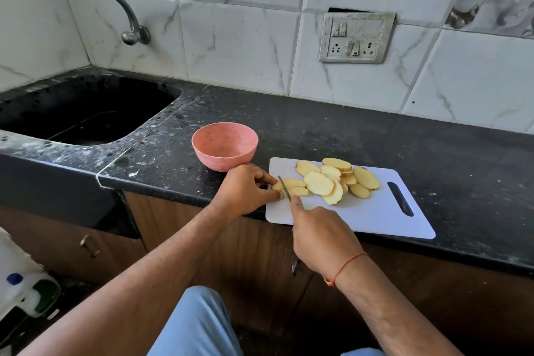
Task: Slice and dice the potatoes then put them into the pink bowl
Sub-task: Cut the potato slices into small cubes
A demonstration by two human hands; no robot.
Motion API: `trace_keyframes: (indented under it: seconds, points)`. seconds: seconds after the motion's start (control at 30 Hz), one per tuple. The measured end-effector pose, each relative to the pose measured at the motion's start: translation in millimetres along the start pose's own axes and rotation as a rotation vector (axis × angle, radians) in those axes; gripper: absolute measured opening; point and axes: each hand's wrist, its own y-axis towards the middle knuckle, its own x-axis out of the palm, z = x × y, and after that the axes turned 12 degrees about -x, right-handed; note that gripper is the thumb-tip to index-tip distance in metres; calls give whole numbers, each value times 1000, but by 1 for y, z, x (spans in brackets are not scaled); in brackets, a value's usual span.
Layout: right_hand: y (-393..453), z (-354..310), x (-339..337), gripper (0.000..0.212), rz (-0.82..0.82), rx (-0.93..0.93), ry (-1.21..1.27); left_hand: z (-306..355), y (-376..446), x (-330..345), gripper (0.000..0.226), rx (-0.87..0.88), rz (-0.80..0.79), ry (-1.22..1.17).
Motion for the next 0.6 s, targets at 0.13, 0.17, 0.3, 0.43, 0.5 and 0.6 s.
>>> trace_keyframes:
  seconds: [0.13, 0.17, 0.3, 0.43, 0.5, 0.6]
  points:
    - [-28, -1, 0, 67, -18, -14, 3, 2, -2, 0, 31, -7, 5, -8]
    - [-35, -2, -1, 67, -29, -14, -3, 2, -3, 0, 30, -4, 8, -8]
    - [-59, -3, -6, 65, -31, -2, 47, 2, -6, -2, 29, 14, -5, -19]
    - [-70, 1, -11, 56, 47, -11, 161, 5, -3, -9, 29, 12, -60, 13]
    - [-70, 0, -14, 54, 96, 4, 199, 5, -2, -13, 28, 5, -83, 26]
    - [-60, 1, -17, 55, 160, 12, 214, 3, -3, -15, 23, -16, -80, -7]
